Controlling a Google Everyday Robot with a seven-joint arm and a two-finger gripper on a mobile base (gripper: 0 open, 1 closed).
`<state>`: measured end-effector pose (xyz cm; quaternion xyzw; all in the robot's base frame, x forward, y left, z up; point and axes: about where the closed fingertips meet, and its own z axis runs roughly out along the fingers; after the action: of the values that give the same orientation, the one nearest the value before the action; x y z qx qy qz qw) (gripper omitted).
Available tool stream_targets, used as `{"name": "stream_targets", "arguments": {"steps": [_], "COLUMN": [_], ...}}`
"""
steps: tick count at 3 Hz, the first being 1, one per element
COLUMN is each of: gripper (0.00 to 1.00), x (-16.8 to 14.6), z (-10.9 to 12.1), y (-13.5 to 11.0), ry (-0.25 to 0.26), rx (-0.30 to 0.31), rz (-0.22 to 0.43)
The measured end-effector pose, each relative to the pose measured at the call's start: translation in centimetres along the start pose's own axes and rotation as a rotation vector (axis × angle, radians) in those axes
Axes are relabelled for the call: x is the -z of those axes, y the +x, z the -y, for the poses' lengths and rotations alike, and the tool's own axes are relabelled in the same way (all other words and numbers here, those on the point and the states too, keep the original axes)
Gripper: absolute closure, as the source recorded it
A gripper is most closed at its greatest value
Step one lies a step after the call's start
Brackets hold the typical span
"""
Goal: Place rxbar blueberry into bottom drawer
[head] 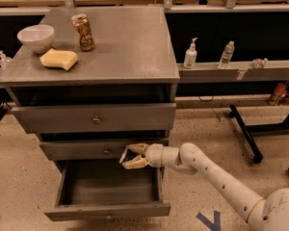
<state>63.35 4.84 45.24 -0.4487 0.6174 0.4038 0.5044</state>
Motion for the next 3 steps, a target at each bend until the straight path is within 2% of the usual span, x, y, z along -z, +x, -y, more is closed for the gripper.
{"name": "stream_targets", "arguments": {"steps": [1,2,3], "gripper": [1.0,1.0,1.0], "x": [-0.3,-1.8,-2.4], "z": [0.6,1.1,1.2], "y": [4.1,10.2,13.4], "ry": [0.019,-0.019,-0.063], "rx": [0.078,0.186,0.193], "rz": [-0.022,-0.122,-0.176]}}
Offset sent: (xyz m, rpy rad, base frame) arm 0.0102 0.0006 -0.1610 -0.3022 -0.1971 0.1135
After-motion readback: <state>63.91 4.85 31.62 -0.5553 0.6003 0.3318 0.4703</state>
